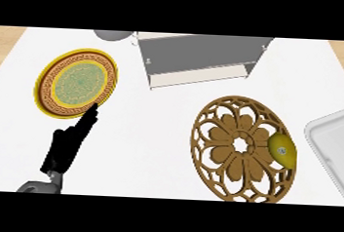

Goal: Pick the pear from the placemat and place it in the tiered shelf

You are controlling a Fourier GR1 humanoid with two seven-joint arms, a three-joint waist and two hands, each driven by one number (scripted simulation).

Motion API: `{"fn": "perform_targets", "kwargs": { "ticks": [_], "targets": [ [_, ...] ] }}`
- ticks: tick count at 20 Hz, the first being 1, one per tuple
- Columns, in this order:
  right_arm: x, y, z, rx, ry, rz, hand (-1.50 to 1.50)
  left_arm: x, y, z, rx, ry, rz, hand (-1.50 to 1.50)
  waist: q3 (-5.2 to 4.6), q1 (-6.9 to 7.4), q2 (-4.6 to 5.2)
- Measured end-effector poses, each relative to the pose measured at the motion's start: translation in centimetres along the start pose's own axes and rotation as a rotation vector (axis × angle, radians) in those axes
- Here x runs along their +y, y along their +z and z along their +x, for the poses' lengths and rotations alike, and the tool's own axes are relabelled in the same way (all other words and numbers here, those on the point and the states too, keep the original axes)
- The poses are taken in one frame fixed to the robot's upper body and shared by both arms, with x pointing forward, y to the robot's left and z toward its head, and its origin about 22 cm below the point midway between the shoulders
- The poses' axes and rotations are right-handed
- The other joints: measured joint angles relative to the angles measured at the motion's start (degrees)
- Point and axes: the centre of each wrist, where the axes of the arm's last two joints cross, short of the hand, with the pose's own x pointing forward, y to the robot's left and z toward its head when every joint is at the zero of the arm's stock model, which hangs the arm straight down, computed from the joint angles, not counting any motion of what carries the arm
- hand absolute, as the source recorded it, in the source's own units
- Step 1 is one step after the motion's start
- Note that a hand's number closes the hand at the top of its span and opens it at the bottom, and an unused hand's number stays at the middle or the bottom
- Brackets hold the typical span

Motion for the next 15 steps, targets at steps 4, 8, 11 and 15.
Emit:
{"fn": "perform_targets", "kwargs": {
  "ticks": [4,8,11,15],
  "targets": [
    [-4.9,-1.5,-1.3,-0.023,0.014,0.012,-1.5,0.0,0.4,-0.4,-0.004,0.001,0.009,0.0,-0.02,-0.52,-0.24],
    [-9.0,-2.0,-2.9,-0.046,0.04,0.046,-1.5,-0.3,0.7,0.0,0.0,0.001,0.008,0.0,-0.02,-0.53,-0.26],
    [-11.8,-2.3,-3.4,-0.067,0.056,0.08,-1.5,0.0,0.9,-0.2,0.006,0.003,0.009,0.0,-0.04,-0.41,-0.21],
    [-14.7,-2.4,-3.9,-0.071,0.09,0.111,-1.5,0.2,1.1,-0.2,-0.001,0.002,0.004,0.0,-0.03,-0.21,-0.13]
  ]
}}
